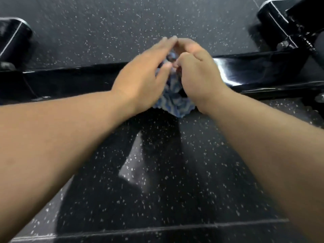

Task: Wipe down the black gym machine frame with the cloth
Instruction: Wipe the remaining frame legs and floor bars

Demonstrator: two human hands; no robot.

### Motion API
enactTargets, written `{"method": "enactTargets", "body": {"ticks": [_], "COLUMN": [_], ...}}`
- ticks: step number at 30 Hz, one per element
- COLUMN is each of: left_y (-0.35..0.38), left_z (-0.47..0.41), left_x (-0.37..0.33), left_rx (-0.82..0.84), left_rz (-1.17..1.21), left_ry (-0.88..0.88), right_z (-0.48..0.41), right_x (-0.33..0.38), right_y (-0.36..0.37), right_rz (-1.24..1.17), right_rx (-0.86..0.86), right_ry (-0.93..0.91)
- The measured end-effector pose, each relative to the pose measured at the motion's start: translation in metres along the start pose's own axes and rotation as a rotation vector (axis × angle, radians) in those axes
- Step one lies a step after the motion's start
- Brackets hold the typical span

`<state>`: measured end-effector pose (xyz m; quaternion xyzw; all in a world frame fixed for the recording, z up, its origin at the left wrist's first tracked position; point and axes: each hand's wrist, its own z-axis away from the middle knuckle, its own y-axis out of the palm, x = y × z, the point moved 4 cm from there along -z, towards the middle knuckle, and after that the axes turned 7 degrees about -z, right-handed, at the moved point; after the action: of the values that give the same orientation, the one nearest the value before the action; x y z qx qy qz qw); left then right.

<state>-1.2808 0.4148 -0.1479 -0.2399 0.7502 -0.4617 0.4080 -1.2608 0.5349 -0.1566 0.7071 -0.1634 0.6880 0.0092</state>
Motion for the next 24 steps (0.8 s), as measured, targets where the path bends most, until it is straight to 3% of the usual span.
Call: {"method": "enactTargets", "body": {"ticks": [2, 4, 7, 12, 16, 19, 24], "left_y": [0.016, 0.029, 0.028, 0.002, -0.025, -0.022, 0.01], "left_z": [-0.014, -0.015, 0.01, 0.063, 0.088, 0.08, 0.036], "left_x": [-0.021, -0.026, -0.013, 0.077, 0.121, 0.112, 0.044], "left_rx": [0.023, 0.068, 0.092, 0.145, 0.203, 0.209, 0.176], "left_rz": [-0.041, -0.16, -0.21, -0.418, -0.499, -0.507, -0.4], "left_ry": [0.059, 0.09, 0.235, 0.296, 0.209, 0.204, 0.355], "right_z": [0.001, 0.005, -0.002, -0.013, -0.011, -0.01, -0.012], "right_x": [-0.01, -0.019, -0.024, -0.01, -0.011, -0.011, -0.009], "right_y": [-0.031, -0.068, -0.062, -0.016, 0.01, 0.013, -0.014], "right_rz": [0.048, 0.349, 0.664, 0.623, 0.66, 0.657, 0.398], "right_rx": [-0.23, -0.41, -0.275, -0.188, -0.14, -0.142, -0.203], "right_ry": [0.003, 0.008, -0.014, -0.074, -0.087, -0.068, 0.01]}}
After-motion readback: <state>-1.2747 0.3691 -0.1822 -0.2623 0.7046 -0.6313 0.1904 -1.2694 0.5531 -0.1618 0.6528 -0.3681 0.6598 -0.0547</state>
